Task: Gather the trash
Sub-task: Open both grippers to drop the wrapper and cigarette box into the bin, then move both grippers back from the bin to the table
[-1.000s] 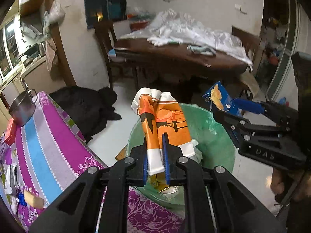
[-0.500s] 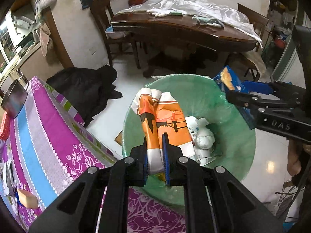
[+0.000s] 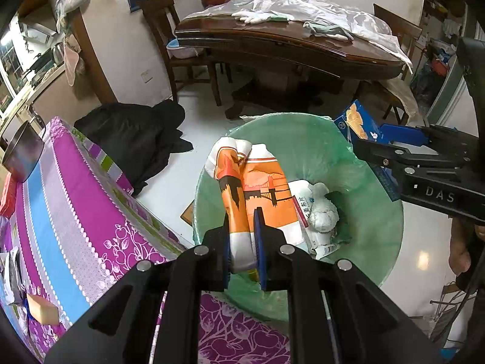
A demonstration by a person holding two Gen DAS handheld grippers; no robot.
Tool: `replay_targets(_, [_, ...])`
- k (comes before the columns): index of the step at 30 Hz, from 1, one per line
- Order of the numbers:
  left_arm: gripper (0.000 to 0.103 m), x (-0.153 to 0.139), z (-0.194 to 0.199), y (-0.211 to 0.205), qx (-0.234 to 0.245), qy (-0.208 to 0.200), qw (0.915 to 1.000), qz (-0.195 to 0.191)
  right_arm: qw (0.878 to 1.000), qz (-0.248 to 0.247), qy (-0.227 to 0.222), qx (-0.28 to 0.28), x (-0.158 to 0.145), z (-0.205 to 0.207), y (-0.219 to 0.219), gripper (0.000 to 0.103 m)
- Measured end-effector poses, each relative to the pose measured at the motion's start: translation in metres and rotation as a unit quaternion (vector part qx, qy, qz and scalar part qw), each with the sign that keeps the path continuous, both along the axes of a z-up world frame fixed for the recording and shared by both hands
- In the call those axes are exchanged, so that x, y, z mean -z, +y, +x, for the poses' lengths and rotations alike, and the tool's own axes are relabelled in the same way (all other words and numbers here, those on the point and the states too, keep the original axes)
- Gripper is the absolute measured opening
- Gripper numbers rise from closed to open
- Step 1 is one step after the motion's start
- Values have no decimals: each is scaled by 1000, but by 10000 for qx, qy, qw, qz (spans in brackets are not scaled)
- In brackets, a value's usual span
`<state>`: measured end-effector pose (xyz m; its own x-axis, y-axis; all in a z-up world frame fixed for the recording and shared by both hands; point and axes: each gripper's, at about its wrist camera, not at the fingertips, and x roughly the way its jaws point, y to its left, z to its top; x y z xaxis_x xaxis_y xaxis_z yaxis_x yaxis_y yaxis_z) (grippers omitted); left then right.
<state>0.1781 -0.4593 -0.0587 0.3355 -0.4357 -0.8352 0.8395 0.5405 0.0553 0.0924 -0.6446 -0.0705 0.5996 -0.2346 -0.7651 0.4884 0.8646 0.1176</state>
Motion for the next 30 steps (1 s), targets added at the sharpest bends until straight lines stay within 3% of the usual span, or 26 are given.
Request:
replay_targets(4, [14,-1,0,1,-50,-34,10000,-30,10000,-39,-1,-16,-1,1,3,62])
replay_targets(6, [38,-1,2,3,-105,-61,9999,-59,10000,-38,-40,-18,-2,0,4,63])
replay_targets(7, [56,-2,3,5,-148,-67,9998,-98,10000,-37,-66,-5,-3,-1,4,64])
replay_targets(8, [60,-3,5,7,-202,-70,9997,-135,9999,-44,-115,19,-4,-2,4,66])
replay_targets(30, [60,-9,7,23,-370,-79,9988,-295,9997,-139,-216,23,-11,-10,16,67])
